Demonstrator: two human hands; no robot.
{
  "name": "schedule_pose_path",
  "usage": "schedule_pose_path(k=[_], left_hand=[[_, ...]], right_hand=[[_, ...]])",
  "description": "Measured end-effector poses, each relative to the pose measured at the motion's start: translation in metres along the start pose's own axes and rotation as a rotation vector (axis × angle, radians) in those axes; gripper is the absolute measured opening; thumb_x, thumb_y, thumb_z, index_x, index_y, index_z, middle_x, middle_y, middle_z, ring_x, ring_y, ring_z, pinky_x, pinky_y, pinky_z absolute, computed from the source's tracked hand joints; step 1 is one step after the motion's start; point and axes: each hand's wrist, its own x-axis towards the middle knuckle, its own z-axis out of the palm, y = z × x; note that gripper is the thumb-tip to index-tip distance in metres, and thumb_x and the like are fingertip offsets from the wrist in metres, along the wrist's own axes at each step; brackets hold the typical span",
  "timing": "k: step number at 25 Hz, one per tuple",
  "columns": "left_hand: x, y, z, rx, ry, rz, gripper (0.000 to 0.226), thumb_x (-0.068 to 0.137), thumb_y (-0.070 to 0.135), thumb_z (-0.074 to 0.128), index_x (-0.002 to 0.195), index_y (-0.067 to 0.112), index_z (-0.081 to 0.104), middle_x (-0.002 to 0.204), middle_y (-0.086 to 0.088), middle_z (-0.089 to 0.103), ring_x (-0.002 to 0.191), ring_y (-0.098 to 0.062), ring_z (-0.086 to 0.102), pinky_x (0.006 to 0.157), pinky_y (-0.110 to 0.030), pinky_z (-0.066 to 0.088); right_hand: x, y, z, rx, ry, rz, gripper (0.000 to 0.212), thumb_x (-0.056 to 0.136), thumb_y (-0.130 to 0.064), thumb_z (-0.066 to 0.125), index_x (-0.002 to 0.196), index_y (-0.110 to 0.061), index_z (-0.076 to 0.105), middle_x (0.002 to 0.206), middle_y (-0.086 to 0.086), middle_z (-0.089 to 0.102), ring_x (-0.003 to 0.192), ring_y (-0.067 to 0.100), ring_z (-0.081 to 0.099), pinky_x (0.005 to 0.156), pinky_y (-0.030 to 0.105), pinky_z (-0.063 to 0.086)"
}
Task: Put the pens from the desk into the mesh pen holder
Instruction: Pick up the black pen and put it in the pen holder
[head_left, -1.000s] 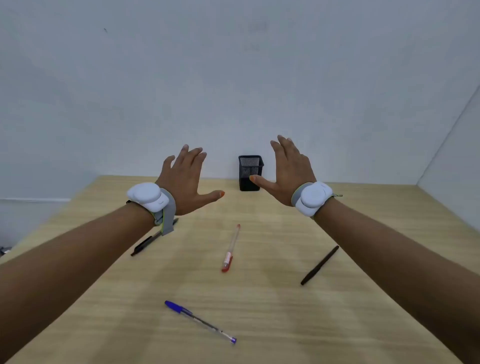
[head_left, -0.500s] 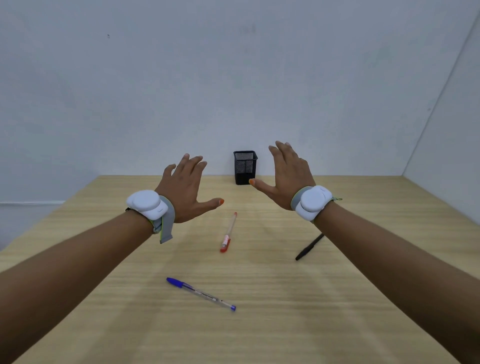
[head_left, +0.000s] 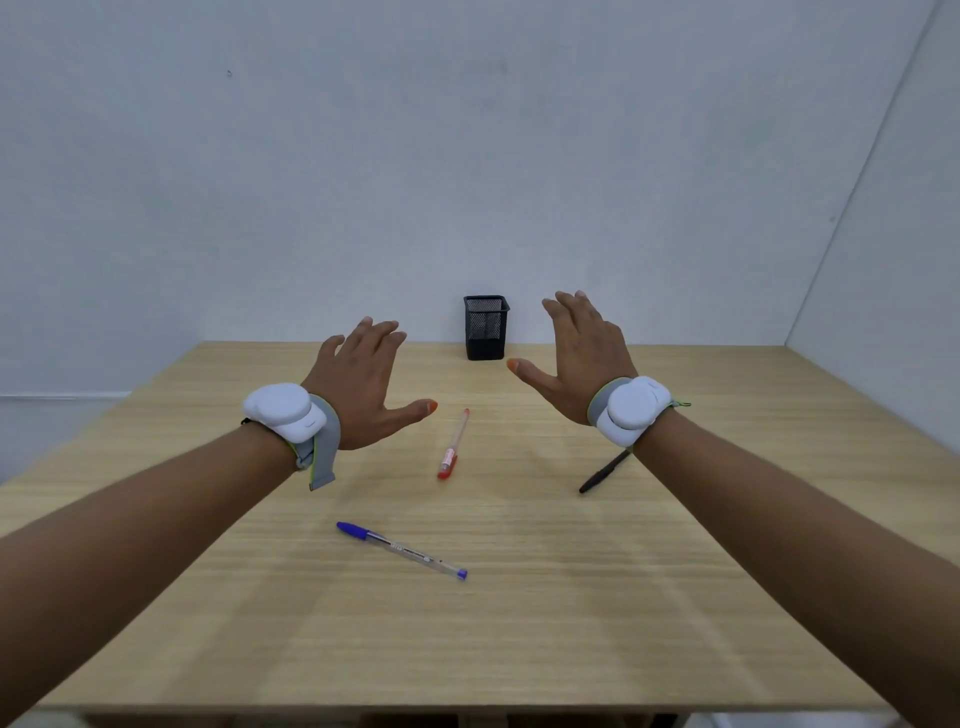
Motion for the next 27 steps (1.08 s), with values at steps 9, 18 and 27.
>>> schedule_pose_path(k=[9, 18, 27], left_hand=[[-0.008, 0.010, 0.009, -0.014, -0.027, 0.007, 0.100, 0.067, 0.080, 0.019, 0.143, 0.015, 0.026, 0.156, -0.002, 0.024, 0.147, -0.025, 0.013, 0.117, -0.046, 0.016], [-0.018, 0.016, 0.007, -0.063, -0.039, -0.022, 0.097, 0.068, 0.079, 0.018, 0.141, 0.017, 0.030, 0.151, -0.002, 0.034, 0.146, -0.025, 0.018, 0.115, -0.045, 0.019], [-0.020, 0.030, 0.010, -0.120, -0.089, -0.002, 0.070, 0.084, 0.064, 0.038, 0.137, 0.018, 0.039, 0.143, -0.001, 0.045, 0.132, -0.023, 0.042, 0.108, -0.040, 0.029]], right_hand=[[-0.017, 0.014, 0.005, -0.016, -0.031, 0.020, 0.072, 0.089, -0.056, 0.044, 0.143, -0.011, 0.029, 0.152, 0.008, 0.032, 0.147, 0.027, 0.017, 0.111, 0.046, 0.028], [-0.023, 0.030, 0.014, 0.007, -0.019, 0.045, 0.060, 0.091, -0.050, 0.045, 0.137, -0.013, 0.039, 0.138, 0.009, 0.047, 0.132, 0.027, 0.041, 0.104, 0.044, 0.033], [-0.033, 0.037, 0.027, -0.031, -0.135, 0.049, 0.045, 0.093, -0.049, 0.042, 0.124, -0.018, 0.052, 0.124, 0.004, 0.056, 0.117, 0.027, 0.050, 0.098, 0.043, 0.034]])
